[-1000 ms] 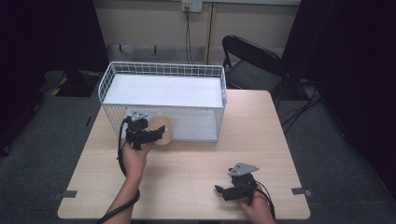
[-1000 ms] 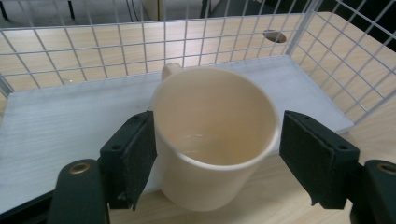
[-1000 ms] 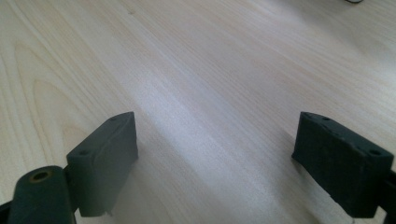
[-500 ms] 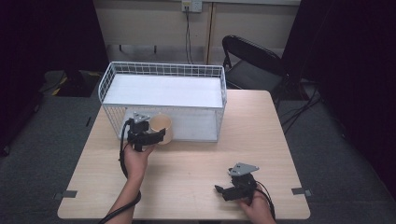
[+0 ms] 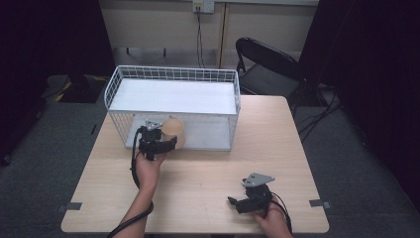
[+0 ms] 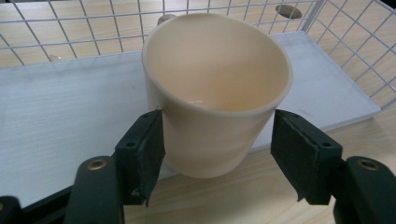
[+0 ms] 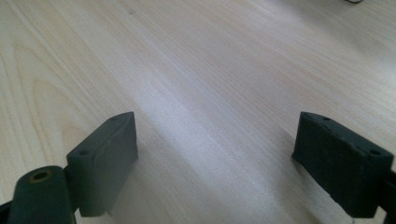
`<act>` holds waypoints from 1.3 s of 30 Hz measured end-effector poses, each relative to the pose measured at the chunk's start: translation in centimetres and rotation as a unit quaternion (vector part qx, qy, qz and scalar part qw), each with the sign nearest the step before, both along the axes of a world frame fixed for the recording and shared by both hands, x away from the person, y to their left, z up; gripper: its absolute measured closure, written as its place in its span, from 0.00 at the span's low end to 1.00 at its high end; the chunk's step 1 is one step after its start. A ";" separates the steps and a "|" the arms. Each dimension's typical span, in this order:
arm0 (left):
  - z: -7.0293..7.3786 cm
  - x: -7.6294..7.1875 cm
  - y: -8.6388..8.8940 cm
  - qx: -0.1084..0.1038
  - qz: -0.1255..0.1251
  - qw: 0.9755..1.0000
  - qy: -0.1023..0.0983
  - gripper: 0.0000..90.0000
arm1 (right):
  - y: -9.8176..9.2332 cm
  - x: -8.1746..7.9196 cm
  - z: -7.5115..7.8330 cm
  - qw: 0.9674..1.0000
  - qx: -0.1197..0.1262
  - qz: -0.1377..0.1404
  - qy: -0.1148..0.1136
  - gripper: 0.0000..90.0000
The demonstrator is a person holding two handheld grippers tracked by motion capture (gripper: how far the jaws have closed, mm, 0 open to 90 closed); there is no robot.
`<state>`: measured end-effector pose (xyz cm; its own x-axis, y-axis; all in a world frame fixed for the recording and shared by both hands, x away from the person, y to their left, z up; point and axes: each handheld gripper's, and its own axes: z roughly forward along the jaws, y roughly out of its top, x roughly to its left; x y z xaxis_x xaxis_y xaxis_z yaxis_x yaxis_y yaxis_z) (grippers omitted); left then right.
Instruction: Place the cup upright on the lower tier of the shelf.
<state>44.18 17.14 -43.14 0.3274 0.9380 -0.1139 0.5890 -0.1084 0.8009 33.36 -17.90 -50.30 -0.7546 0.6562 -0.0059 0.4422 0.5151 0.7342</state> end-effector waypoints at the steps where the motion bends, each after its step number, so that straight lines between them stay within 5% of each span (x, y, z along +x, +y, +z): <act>1: -0.1 0.1 -0.1 0.001 0.000 1.000 0.001 0.43 | 0.0 0.0 0.0 1.000 0.000 0.000 0.000 0.14; 30: -1.5 1.3 -0.6 0.008 0.012 1.000 0.000 0.71 | 0.0 0.0 0.0 1.000 0.000 0.000 0.000 0.14; 39: -1.9 1.2 -0.6 0.004 0.011 1.000 0.001 0.71 | 0.0 0.0 0.0 1.000 0.000 0.000 0.000 0.14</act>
